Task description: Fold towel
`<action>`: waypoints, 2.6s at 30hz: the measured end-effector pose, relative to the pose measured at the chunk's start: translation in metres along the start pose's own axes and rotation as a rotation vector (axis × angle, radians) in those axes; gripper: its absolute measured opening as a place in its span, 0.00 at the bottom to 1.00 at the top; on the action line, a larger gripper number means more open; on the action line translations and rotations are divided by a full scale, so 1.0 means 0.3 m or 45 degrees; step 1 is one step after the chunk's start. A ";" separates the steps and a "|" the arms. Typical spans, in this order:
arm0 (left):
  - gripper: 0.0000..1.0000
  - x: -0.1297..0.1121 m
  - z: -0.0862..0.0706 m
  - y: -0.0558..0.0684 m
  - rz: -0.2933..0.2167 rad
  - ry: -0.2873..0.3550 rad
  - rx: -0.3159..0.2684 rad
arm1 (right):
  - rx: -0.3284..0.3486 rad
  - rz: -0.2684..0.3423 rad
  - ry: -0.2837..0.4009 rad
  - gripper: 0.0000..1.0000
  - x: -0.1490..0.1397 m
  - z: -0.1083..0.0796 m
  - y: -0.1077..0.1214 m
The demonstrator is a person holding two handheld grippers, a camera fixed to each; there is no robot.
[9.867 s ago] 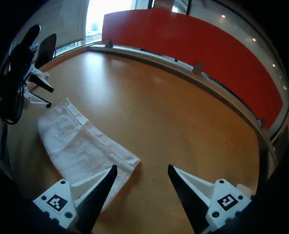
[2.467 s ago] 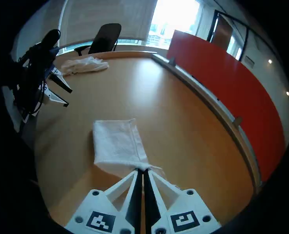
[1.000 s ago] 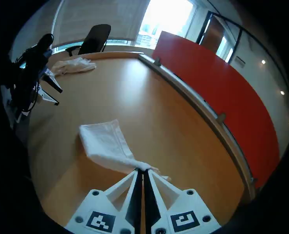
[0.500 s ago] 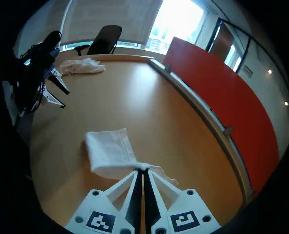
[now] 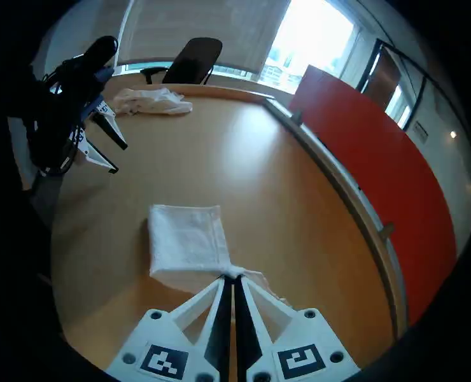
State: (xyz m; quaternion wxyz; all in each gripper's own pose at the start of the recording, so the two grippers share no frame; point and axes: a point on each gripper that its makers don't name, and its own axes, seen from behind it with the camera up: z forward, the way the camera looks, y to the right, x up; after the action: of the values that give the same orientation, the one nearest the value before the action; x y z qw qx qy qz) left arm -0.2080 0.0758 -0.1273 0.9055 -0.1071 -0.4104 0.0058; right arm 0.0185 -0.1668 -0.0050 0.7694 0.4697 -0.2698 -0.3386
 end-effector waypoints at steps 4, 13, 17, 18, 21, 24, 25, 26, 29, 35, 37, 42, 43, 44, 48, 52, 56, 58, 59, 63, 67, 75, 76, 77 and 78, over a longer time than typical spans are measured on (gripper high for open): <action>0.95 -0.001 -0.001 -0.004 -0.002 -0.001 0.002 | -0.005 -0.002 -0.002 0.02 -0.001 -0.007 0.010; 0.95 -0.002 0.000 -0.006 -0.001 -0.002 0.004 | -0.026 0.015 -0.010 0.02 -0.026 -0.028 0.031; 0.95 0.002 0.002 -0.003 0.002 -0.001 0.003 | -0.041 0.034 -0.017 0.02 -0.051 -0.044 0.042; 0.95 0.003 0.002 -0.002 0.003 0.000 0.003 | -0.045 0.039 -0.020 0.02 -0.058 -0.049 0.045; 0.95 0.008 0.005 0.002 0.007 0.000 0.000 | -0.060 0.054 -0.030 0.02 -0.084 -0.067 0.054; 0.95 0.012 0.009 0.006 0.011 -0.001 -0.002 | -0.076 0.069 -0.039 0.02 -0.107 -0.089 0.066; 0.95 0.014 0.010 0.008 0.013 -0.001 -0.002 | -0.082 0.073 -0.041 0.02 -0.113 -0.095 0.070; 0.95 0.015 0.011 0.010 0.015 -0.001 -0.003 | -0.087 0.078 -0.043 0.02 -0.119 -0.103 0.075; 0.95 0.020 0.013 0.020 0.021 0.000 -0.008 | -0.102 0.091 -0.048 0.02 -0.135 -0.122 0.087; 0.95 0.030 0.016 0.035 0.029 0.003 -0.013 | -0.124 0.100 -0.057 0.02 -0.160 -0.156 0.110; 0.95 0.031 0.017 0.037 0.029 0.003 -0.013 | -0.123 0.097 -0.061 0.02 -0.164 -0.161 0.112; 0.95 0.033 0.019 0.040 0.028 0.002 -0.013 | -0.118 0.079 -0.064 0.02 -0.162 -0.160 0.110; 0.95 0.032 0.019 0.040 0.027 0.002 -0.012 | -0.114 0.075 -0.063 0.02 -0.159 -0.158 0.108; 0.95 0.032 0.019 0.040 0.027 0.002 -0.012 | -0.109 0.070 -0.061 0.02 -0.156 -0.156 0.105; 0.95 0.028 0.019 0.039 0.024 0.002 -0.010 | -0.085 0.033 -0.065 0.02 -0.144 -0.139 0.086; 0.95 0.021 0.019 0.041 0.018 0.001 -0.010 | -0.048 -0.007 -0.077 0.02 -0.138 -0.109 0.057; 0.95 0.013 0.017 0.046 0.017 -0.002 -0.011 | -0.006 -0.033 -0.088 0.02 -0.138 -0.072 0.017; 0.95 0.010 0.016 0.046 0.021 -0.003 -0.010 | 0.010 -0.041 -0.091 0.02 -0.138 -0.058 0.000; 0.95 0.008 0.015 0.046 0.023 -0.003 -0.010 | 0.018 -0.045 -0.093 0.02 -0.138 -0.050 -0.009; 0.95 0.006 0.014 0.043 0.029 -0.005 -0.008 | 0.037 -0.056 -0.096 0.02 -0.134 -0.028 -0.033; 0.95 0.010 0.011 0.038 0.025 0.000 -0.007 | 0.054 -0.076 -0.092 0.02 -0.119 -0.006 -0.051; 0.95 0.025 -0.004 0.027 0.016 0.020 0.001 | 0.110 -0.147 -0.089 0.02 -0.078 0.072 -0.102; 0.95 0.025 -0.007 0.025 0.016 0.023 0.003 | 0.119 -0.158 -0.089 0.02 -0.072 0.083 -0.110; 0.95 0.026 -0.010 0.023 0.015 0.026 0.006 | 0.130 -0.171 -0.089 0.02 -0.064 0.096 -0.120; 0.95 0.026 -0.014 0.021 0.013 0.028 0.008 | 0.141 -0.183 -0.090 0.02 -0.058 0.108 -0.129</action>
State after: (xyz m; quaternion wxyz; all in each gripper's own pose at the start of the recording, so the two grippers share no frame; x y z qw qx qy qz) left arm -0.1992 0.0819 -0.1253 0.9104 -0.1065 -0.3997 0.0105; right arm -0.0264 -0.1836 -0.0282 0.7060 0.5175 -0.2805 -0.3939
